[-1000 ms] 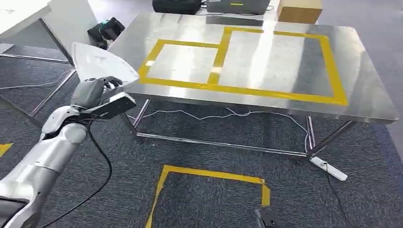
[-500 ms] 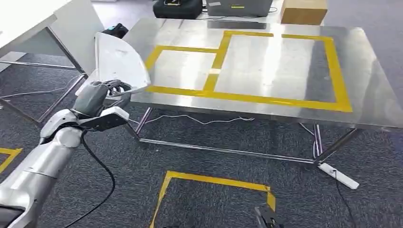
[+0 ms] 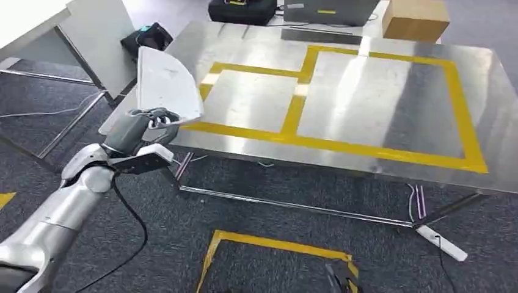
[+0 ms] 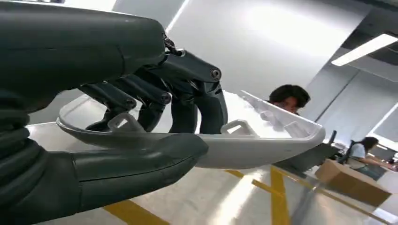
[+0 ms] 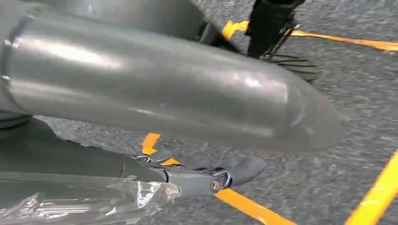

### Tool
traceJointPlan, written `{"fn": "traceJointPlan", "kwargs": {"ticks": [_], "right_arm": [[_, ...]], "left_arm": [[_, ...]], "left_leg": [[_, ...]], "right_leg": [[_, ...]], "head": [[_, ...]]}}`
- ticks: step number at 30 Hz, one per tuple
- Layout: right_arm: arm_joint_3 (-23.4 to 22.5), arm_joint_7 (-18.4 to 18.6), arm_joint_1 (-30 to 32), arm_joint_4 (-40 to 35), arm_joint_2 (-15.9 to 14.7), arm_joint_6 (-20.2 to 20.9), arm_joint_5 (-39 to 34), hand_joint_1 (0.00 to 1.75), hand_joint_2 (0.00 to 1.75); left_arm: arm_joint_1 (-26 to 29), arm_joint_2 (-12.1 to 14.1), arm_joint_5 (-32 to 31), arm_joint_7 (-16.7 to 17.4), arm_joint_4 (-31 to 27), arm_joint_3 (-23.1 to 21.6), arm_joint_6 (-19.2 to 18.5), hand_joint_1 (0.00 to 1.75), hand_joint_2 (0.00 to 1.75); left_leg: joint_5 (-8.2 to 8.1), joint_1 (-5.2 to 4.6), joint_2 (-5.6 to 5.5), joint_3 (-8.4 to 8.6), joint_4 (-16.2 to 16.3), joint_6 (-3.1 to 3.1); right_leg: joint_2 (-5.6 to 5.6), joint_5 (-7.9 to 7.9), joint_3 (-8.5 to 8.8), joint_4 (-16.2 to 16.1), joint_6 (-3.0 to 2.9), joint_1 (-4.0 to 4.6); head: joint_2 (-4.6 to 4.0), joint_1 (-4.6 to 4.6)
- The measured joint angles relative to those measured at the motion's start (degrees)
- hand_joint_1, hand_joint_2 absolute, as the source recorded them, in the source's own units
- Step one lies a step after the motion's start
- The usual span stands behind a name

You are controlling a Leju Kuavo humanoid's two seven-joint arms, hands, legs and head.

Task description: Take the parts from the cabinet and place them on the table.

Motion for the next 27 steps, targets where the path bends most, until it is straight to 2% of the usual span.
{"fn": "traceJointPlan", "kwargs": {"ticks": [1, 2, 3, 5, 6, 7, 8, 9, 10, 14, 16, 17, 19, 20, 22, 24, 25, 26, 27], "right_arm": [[0.0, 0.04, 0.11, 0.02, 0.02, 0.02, 0.04, 0.0, 0.0], [0.0, 0.04, 0.33, 0.02, 0.04, 0.13, 0.11, 0.0, 0.0], [-0.02, 0.04, 0.45, 0.02, 0.07, 0.15, 0.15, 0.0, 0.0], [-0.02, 0.0, 0.39, 0.02, 0.07, 0.15, 0.17, 0.0, 0.0], [-0.02, 0.0, 0.43, 0.04, 0.13, 0.15, 0.17, 0.0, 0.0], [-0.02, 0.0, 0.24, 0.04, 0.15, 0.15, 0.17, 0.0, 0.0], [-0.02, 0.06, 0.17, 0.04, 0.22, 0.17, 0.22, 0.0, 0.0], [-0.02, 0.07, 0.26, 0.04, 0.24, 0.17, 0.31, 0.0, 0.0], [-0.02, 0.07, 0.28, 0.04, 0.24, 0.17, 0.33, 0.0, 0.0], [-0.02, 0.07, 0.23, 0.04, 0.24, 0.15, 0.39, 0.0, 0.0], [-0.02, 0.06, 0.25, 0.04, 0.24, 0.15, 0.41, 0.0, 0.0], [-0.02, 0.04, 0.23, 0.04, 0.24, 0.15, 0.41, 0.0, 0.0], [-0.02, 0.04, 0.23, 0.04, 0.24, 0.15, 0.41, 0.0, 0.0], [-0.02, 0.07, 0.23, 0.04, 0.28, 0.15, 0.48, 0.0, 0.0], [-0.02, 0.07, 0.14, 0.04, 0.44, 0.17, 0.57, 0.0, 0.0], [-0.04, 0.07, 0.07, 0.0, 0.55, 0.35, 0.7, 0.0, 0.0], [-0.04, 0.09, 0.0, -0.04, 0.57, 0.39, 0.81, 0.0, 0.0], [-0.04, 0.07, -0.13, -0.04, 0.57, 0.44, 0.83, 0.0, 0.0], [-0.04, 0.09, -0.43, -0.07, 0.61, 0.5, 0.85, 0.0, 0.0]], "left_arm": [[0.23, -0.2, 0.0, -0.02, 0.0, -0.15, -0.15, 1.57, 1.75], [0.31, -0.41, 0.0, -0.02, 0.0, -0.3, -0.37, 1.57, 1.75], [0.25, -0.7, 0.02, 0.0, 0.0, -0.39, -0.5, 1.57, 1.75], [-0.21, -1.27, 0.04, -0.02, 0.0, -0.7, -0.79, 1.57, 1.75], [-0.53, -1.51, 0.31, -0.02, 0.0, -0.92, -0.9, 1.57, 1.75], [-0.77, -1.79, 0.53, -0.02, 0.0, -1.2, -1.12, 1.57, 1.75], [-0.83, -1.97, 0.74, -0.02, 0.0, -1.33, -1.29, 1.57, 1.75], [-0.81, -2.14, 1.03, -0.02, 0.0, -1.38, -1.36, 1.57, 1.75], [-0.84, -2.25, 1.16, -0.02, 0.0, -1.44, -1.44, 1.57, 1.75], [-1.16, -2.95, 1.51, -0.09, 0.0, -1.84, -1.51, 1.57, 1.75], [-1.21, -3.13, 1.57, -0.09, 0.0, -1.99, -1.51, 1.57, 1.75], [-1.21, -3.19, 1.57, -0.09, 0.0, -2.1, -1.51, 1.57, 1.75], [-1.21, -3.21, 1.57, -0.09, 0.0, -2.23, -1.51, 1.57, 1.75], [-1.22, -3.19, 1.66, -0.11, 0.0, -2.25, -1.55, 1.57, 1.75], [-1.4, -3.3, 1.99, -0.44, 0.0, -2.34, -1.97, 1.57, 1.75], [-1.44, -3.67, 2.16, -0.52, 0.0, -2.45, -2.25, 1.57, 1.75], [-1.48, -4.11, 2.21, -0.52, 0.0, -2.56, -2.32, 1.57, 1.75], [-1.55, -4.33, 2.25, -0.54, 0.0, -2.6, -2.34, 1.57, 1.75], [-1.64, -4.7, 2.25, -0.54, 0.0, -2.69, -2.36, 1.57, 1.75]], "left_leg": [[-0.26, -0.03, -0.06, 0.26, 0.0, 0.04], [-0.48, -0.04, -0.19, 0.6, 0.01, -0.03], [-0.69, -0.04, -0.28, 1.02, 0.01, -0.09], [-1.12, -0.01, -0.31, 2.0, 0.0, -0.36], [-1.24, -0.25, -0.45, 1.99, 0.15, -0.61], [-1.37, -0.43, -0.64, 1.67, 0.5, -0.86], [-1.31, -0.5, -0.61, 1.56, 0.46, -0.84], [-1.14, -0.53, -0.6, 1.61, 0.25, 0.23], [-0.96, -0.53, -0.58, 1.66, 0.2, 0.35], [-0.65, -0.47, -0.42, 2.03, -0.46, -0.62], [-0.56, -0.46, -0.42, 2.09, -0.6, -0.82], [-0.58, -0.43, -0.42, 2.11, -0.65, -1.19], [-0.78, -0.46, -0.43, 1.99, -0.56, -1.25], [-1.27, -0.57, -0.44, 2.02, -0.5, -0.63], [-1.53, -0.77, -0.45, 2.12, -0.63, -0.22], [-2.47, -0.63, -0.47, 3.03, -2.29, -0.11], [-2.32, -0.25, -0.5, 4.23, -2.6, 0.11], [-2.55, -0.2, -0.43, 4.92, -2.73, 0.32], [-2.8, -0.22, -0.41, 5.4, -2.71, 0.66]], "right_leg": [[0.01, 0.52, -2.71, 2.38, 0.01, 0.18], [0.02, 2.78, -3.97, 1.84, 0.18, 0.22], [0.01, 6.24, -4.05, -0.93, 0.29, 0.19], [-0.01, 14.16, -1.77, -10.74, 0.53, 0.02], [-0.01, 15.65, -1.52, -13.74, 0.64, -0.07], [0.16, 14.97, -0.33, -15.04, 0.2, -0.09], [0.23, 15.41, -0.47, -15.23, 0.24, -0.21], [0.28, 15.44, -0.52, -15.18, 0.33, -0.16], [0.37, 15.5, -0.54, -15.18, 0.23, -0.1], [0.59, 15.61, -0.58, -15.16, -0.19, 0.0], [0.58, 15.58, -0.59, -15.13, -0.35, 0.02], [0.58, 15.57, -0.59, -15.12, -0.36, 0.03], [0.58, 15.54, -0.52, -15.29, -0.31, -0.11], [0.53, 15.48, -0.49, -15.39, -0.18, -0.19], [0.52, 15.39, -0.24, -15.9, 0.09, -0.37], [0.42, 16.77, 0.53, -15.14, 0.8, -0.28], [0.42, 16.08, 0.3, -15.21, 0.98, -0.18], [0.25, 15.07, 0.23, -14.11, 1.04, -0.19], [0.24, 13.44, -1.4, -10.99, 1.24, -0.31]], "head": [[-0.02, 0.0], [-0.02, -0.02], [-0.02, 0.0], [-0.02, 0.02], [-0.02, 0.09], [-0.02, 0.11], [-0.02, -0.15], [0.0, -0.13], [-0.02, -0.13], [-0.02, -0.17], [-0.02, -0.15], [0.0, -0.13], [-0.02, -0.13], [-0.02, -0.13], [-0.02, -0.13], [-0.02, -0.04], [-0.02, -0.18], [-0.02, 0.11], [-0.02, 0.59]]}}
